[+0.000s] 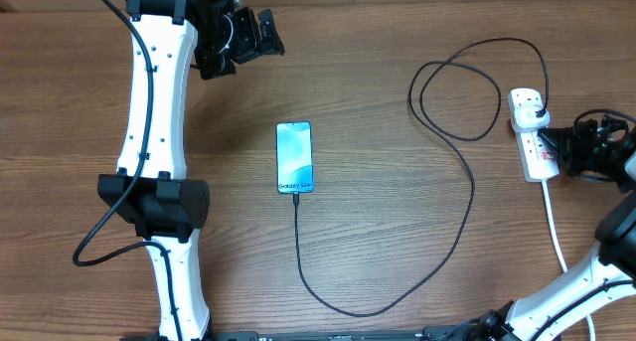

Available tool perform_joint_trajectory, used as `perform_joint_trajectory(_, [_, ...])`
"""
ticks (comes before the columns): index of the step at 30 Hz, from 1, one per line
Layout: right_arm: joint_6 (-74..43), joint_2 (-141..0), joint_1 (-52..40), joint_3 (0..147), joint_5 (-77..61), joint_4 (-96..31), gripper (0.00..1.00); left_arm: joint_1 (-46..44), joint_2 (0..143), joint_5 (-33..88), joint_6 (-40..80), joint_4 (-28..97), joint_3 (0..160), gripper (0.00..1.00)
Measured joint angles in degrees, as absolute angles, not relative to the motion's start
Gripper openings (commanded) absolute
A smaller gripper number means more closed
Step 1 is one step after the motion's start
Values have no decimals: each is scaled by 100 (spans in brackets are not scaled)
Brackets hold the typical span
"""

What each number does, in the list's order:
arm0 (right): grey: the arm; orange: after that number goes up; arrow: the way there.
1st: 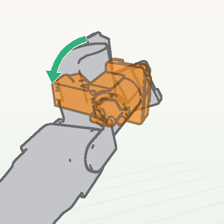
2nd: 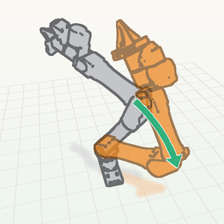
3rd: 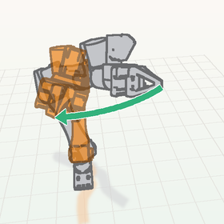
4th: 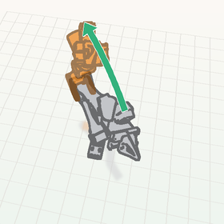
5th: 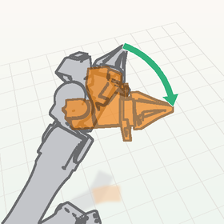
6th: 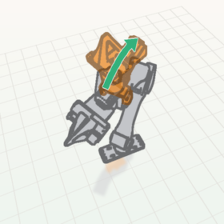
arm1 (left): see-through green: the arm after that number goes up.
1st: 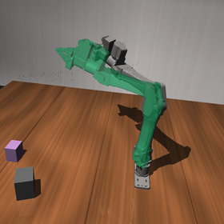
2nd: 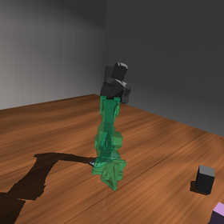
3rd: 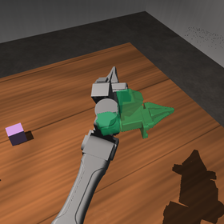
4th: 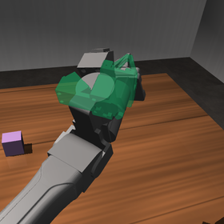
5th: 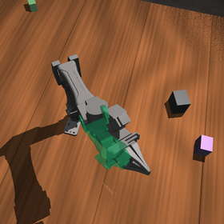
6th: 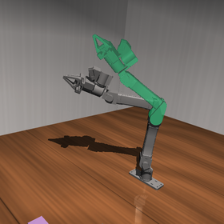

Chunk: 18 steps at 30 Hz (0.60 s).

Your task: Plug charger to phone and switch on socket

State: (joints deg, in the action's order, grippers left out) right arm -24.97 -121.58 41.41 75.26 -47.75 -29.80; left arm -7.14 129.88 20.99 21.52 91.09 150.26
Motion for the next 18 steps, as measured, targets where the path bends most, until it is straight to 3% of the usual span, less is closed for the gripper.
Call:
perform_joint_trajectory(11, [-2681,-12007,5266,7526,-5494,-3192,4,-714,12988,2099,2152,9109,15026,100])
perform_joint_trajectory(18, [-2596,-10639,5221,7526,-5850,-3487,4,-714,12988,2099,2154,9111,15026,100])
